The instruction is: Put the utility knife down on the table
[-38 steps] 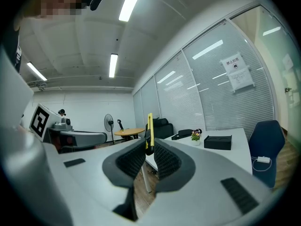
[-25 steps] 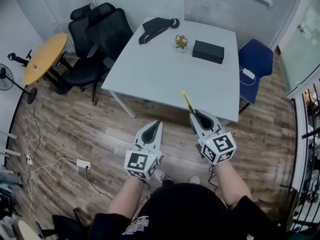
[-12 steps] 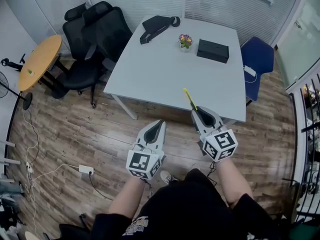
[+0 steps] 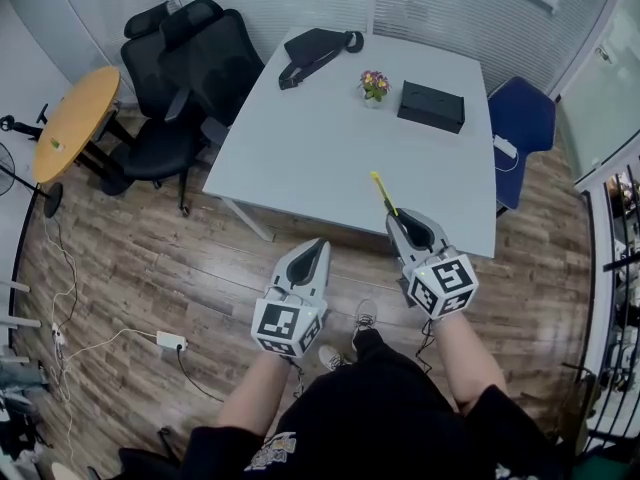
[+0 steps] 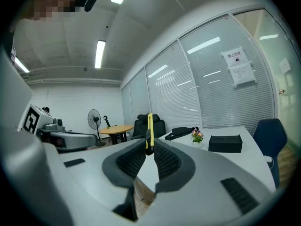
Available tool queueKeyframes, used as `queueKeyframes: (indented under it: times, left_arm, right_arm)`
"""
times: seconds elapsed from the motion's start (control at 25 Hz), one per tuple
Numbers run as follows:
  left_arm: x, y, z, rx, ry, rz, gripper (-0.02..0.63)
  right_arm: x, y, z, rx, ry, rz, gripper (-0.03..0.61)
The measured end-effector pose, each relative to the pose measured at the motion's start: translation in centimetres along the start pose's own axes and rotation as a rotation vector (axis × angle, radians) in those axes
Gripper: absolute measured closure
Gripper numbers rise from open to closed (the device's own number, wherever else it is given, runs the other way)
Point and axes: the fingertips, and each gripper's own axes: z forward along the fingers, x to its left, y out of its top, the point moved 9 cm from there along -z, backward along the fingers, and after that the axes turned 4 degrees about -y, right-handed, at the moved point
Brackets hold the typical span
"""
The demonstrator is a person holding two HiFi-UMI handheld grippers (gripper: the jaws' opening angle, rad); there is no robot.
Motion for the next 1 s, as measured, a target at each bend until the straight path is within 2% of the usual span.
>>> queueKeyframes:
  times: [0.6, 1.0]
  left_arm:
    - [2.9, 0.5, 11.1, 0.024, 0.043, -0.012, 0.607]
    - [4.4, 1.4, 14.6, 0.023, 0.02, 0.007, 0.607]
  right_arm:
    - [-9.3, 0.8, 7.6, 0.023, 0.045, 0.021, 0.522]
    - [-11.1, 1.1, 10.6, 0.021, 0.043, 0.02, 0.522]
